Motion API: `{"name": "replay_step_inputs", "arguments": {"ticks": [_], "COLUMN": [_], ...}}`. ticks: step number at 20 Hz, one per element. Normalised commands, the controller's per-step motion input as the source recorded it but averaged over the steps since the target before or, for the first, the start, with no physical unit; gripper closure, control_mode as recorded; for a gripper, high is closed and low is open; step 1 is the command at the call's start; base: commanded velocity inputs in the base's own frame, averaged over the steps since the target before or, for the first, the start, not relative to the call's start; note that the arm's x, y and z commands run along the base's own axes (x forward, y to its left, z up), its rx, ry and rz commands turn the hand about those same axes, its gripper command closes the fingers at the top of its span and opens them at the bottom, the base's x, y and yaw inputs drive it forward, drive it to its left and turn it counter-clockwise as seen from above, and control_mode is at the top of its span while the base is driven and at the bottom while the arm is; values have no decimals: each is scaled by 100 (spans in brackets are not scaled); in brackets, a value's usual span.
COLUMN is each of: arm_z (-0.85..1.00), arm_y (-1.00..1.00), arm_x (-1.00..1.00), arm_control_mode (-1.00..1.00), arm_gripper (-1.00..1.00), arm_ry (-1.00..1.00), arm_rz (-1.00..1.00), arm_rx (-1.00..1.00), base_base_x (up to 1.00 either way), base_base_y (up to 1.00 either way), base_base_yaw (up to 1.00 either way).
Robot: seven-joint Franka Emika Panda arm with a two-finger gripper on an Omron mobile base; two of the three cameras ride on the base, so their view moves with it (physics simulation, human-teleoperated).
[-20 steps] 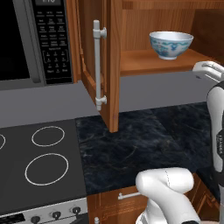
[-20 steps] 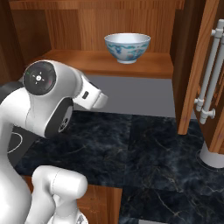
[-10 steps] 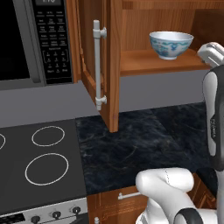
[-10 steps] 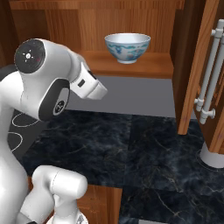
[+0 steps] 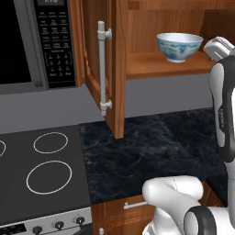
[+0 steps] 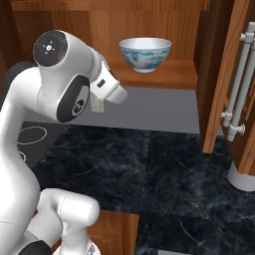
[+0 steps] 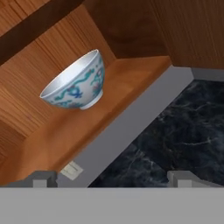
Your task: Pick up the bowls from the cabinet and place each bowl in front of a stool on the dining counter.
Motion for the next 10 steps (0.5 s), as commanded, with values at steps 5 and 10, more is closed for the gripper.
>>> {"name": "replay_step_inputs", "arguments": {"ticks": [5,10], "arm_z": [0,0], "arm_y": [0,0], "arm_x": [53,35], "arm_control_mode": [-100,-100], "arm_gripper": [-100,-100], "arm_ry": [0,-4], "arm_rz": [0,0], "arm_rx": [1,0], "base_base_x": [0,0], "base_base_y": [0,0], "base_base_yaw": [0,0]}}
